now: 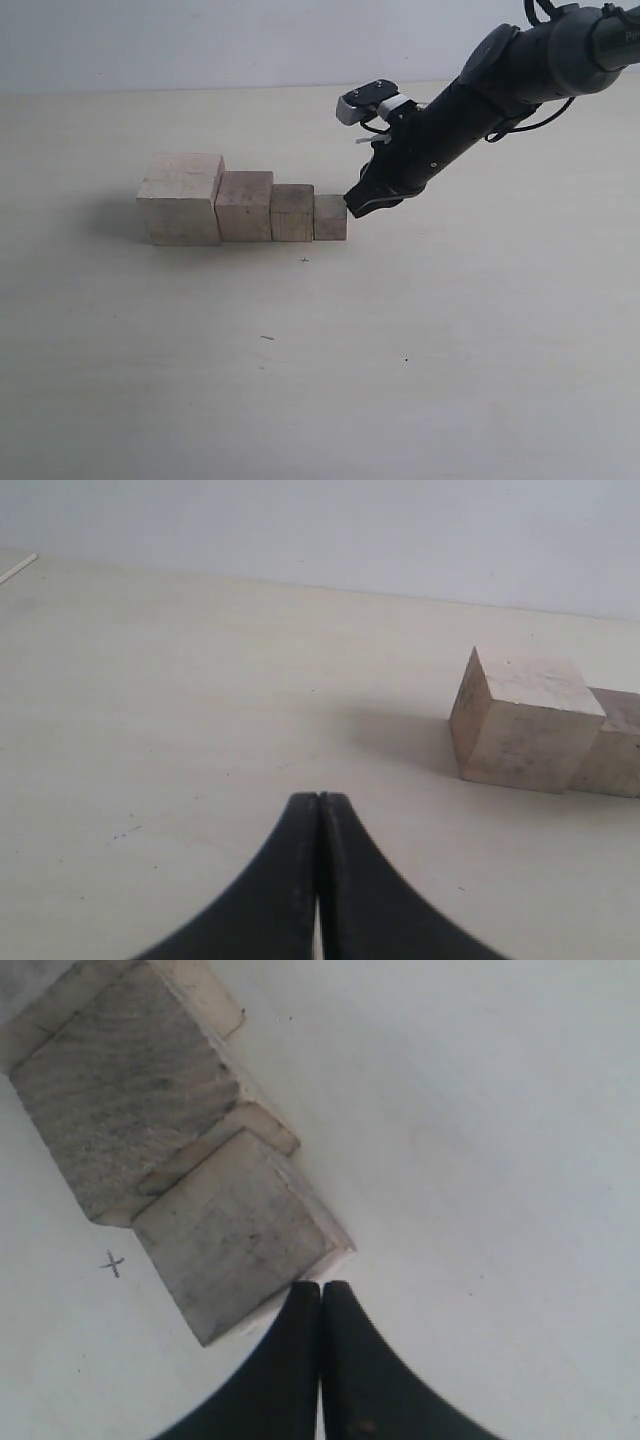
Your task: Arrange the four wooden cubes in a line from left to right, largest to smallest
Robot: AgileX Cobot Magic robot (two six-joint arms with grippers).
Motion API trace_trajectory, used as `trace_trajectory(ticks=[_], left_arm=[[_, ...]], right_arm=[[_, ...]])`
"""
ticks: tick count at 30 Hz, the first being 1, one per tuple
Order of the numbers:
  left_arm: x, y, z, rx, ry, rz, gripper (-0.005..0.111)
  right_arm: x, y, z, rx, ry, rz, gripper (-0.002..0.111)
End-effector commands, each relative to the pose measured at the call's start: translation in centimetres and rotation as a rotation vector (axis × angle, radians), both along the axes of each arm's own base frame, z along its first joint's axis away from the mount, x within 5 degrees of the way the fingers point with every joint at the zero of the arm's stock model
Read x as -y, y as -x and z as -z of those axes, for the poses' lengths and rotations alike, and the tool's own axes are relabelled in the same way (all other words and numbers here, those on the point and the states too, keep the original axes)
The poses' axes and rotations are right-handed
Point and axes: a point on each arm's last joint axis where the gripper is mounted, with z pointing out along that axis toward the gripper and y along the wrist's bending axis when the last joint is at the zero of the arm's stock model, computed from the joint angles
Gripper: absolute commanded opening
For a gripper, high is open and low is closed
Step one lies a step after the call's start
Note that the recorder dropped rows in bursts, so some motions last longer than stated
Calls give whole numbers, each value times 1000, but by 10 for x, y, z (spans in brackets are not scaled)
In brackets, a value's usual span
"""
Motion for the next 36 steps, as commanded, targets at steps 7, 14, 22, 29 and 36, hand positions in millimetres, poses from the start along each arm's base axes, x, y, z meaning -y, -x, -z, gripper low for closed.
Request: trace_trajectory(ticks=[7,14,22,29,36], left_arm=[[0,0,0,10,5,4,0],[0,0,0,10,5,4,0],[0,0,0,10,5,4,0],[0,0,0,10,5,4,0],[0,0,0,10,5,4,0]], right_arm=[[-2,0,-1,6,-20,17,0],[-2,0,-1,1,-21,22,0],[-2,1,-1,-9,-14,20,0],[2,0,1,-2,30,18,0],[1,0,1,-6,23,25,0]])
